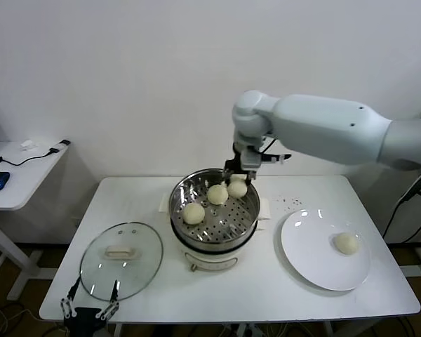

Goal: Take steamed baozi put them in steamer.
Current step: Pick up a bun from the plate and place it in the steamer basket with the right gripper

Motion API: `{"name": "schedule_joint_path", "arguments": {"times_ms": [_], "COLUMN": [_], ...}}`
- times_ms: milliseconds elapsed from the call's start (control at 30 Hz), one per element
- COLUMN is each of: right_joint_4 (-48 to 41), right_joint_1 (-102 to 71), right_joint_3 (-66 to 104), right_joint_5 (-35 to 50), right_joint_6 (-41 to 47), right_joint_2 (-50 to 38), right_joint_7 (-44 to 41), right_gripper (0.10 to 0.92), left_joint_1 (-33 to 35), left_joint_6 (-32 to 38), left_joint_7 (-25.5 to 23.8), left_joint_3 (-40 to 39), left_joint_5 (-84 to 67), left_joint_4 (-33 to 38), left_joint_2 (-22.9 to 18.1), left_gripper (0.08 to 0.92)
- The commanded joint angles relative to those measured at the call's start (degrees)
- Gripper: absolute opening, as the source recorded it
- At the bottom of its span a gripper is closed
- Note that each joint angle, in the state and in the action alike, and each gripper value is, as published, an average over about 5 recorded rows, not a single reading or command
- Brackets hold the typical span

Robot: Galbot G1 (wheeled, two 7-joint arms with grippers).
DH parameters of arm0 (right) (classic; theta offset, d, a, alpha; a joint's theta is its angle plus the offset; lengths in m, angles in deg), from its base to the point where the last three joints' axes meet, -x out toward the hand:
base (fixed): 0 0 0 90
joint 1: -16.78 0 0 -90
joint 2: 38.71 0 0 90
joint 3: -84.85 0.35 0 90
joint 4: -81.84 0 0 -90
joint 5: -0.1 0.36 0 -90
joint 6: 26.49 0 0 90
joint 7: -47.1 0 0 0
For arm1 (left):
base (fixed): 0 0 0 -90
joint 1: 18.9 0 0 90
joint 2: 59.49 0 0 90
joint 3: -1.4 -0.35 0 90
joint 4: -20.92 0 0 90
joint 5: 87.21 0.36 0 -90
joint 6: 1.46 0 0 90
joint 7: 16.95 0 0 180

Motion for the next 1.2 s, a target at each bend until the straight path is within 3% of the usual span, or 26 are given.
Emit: {"name": "schedule_joint_path", "arguments": {"times_ms": [33,833,1100,1200], "right_joint_4": [2.06,-0.90,-1.54,-1.90], "right_joint_1": [-3.29,-9.44,-7.83,-6.23], "right_joint_3": [-1.19,-1.99,-0.91,-0.23], "right_joint_5": [-0.90,-1.53,0.49,1.72], "right_joint_6": [-3.31,-2.13,-1.65,-1.84], "right_joint_2": [5.88,7.14,6.99,6.17], "right_joint_7": [0.40,1.13,-0.10,-0.39], "right_gripper": [0.560,0.580,0.778,0.815], "left_joint_1": [0.12,-0.20,-0.54,-0.47], "left_joint_6": [0.13,0.55,0.55,0.62], "left_joint_7": [0.02,0.08,0.13,0.16], "left_joint_3": [0.14,0.85,0.72,0.69], "left_joint_5": [-0.25,-1.03,-0.95,-0.95], "left_joint_4": [-0.32,-1.78,-2.15,-2.13], "left_joint_2": [-0.05,0.37,0.42,0.39], "left_gripper": [0.823,0.823,0.823,0.823]}}
